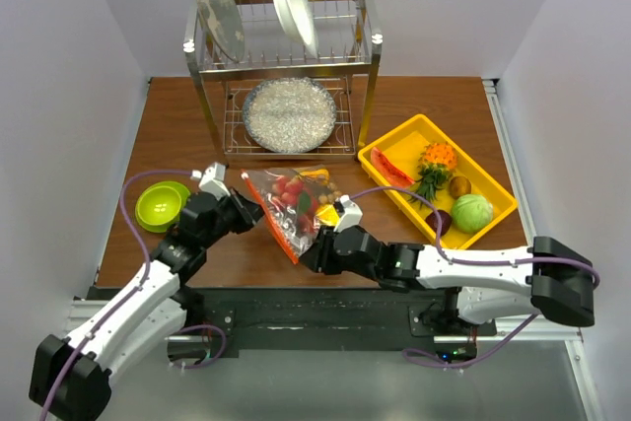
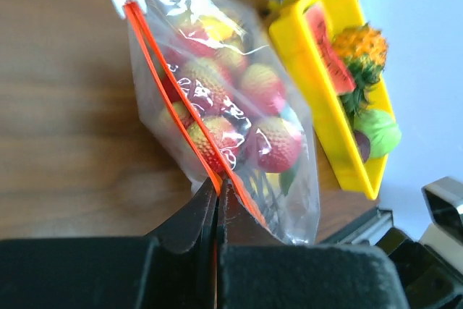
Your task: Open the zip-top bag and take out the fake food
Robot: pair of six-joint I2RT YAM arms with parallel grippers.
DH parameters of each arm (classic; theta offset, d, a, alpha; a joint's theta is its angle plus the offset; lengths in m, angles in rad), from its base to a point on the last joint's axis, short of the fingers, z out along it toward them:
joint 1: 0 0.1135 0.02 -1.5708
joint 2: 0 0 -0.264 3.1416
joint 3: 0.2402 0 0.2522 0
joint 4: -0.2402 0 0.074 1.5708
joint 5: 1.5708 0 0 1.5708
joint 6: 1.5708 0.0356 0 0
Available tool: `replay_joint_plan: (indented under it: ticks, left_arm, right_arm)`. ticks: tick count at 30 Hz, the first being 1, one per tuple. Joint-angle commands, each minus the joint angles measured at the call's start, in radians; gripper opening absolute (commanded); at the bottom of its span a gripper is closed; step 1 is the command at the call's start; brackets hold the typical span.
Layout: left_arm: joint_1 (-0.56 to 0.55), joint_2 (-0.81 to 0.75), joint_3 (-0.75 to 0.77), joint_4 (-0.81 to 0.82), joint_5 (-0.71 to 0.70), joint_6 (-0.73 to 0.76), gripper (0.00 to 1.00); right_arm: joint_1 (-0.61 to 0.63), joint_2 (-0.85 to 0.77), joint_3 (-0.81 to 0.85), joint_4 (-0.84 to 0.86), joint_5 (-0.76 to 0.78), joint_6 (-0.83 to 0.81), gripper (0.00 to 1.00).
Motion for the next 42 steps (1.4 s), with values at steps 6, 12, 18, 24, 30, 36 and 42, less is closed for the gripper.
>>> replay_joint_plan:
  ticks: [6, 12, 18, 24, 30, 36, 42]
  left_arm:
    - [-0.001, 0.043, 0.354, -0.246, -0.112, 0.238, 0.0]
    - [-0.001, 0.146, 0.563, -0.298, -0.098, 0.391, 0.0]
    - [0.001, 0.269, 0.721, -0.306, -0.032, 0.473, 0.0]
    - [0.002, 0.417, 0.81, -0.284, 0.092, 0.517, 0.0]
    - [-0.002, 0.527, 0.769, -0.24, 0.23, 0.504, 0.0]
    - [-0.059, 0.577, 0.66, -0.132, 0.249, 0.448, 0.0]
    - [-0.146, 0.625, 0.617, -0.057, 0.21, 0.395, 0.0]
  right_arm:
    - [0.005, -0.091, 0.103, -0.134, 0.031, -0.136, 0.52]
    - [0.005, -0.166, 0.141, -0.241, 0.067, -0.191, 0.62]
    - [0.005, -0.202, 0.175, -0.324, 0.088, -0.226, 0.7]
    - [0.005, -0.218, 0.196, -0.371, 0.12, -0.255, 0.77]
    - [0.007, -0.258, 0.222, -0.512, 0.217, -0.285, 0.81]
    - [0.004, -0.289, 0.25, -0.595, 0.303, -0.311, 0.82]
    - [-0.033, -0.291, 0.319, -0.623, 0.335, -0.325, 0.75]
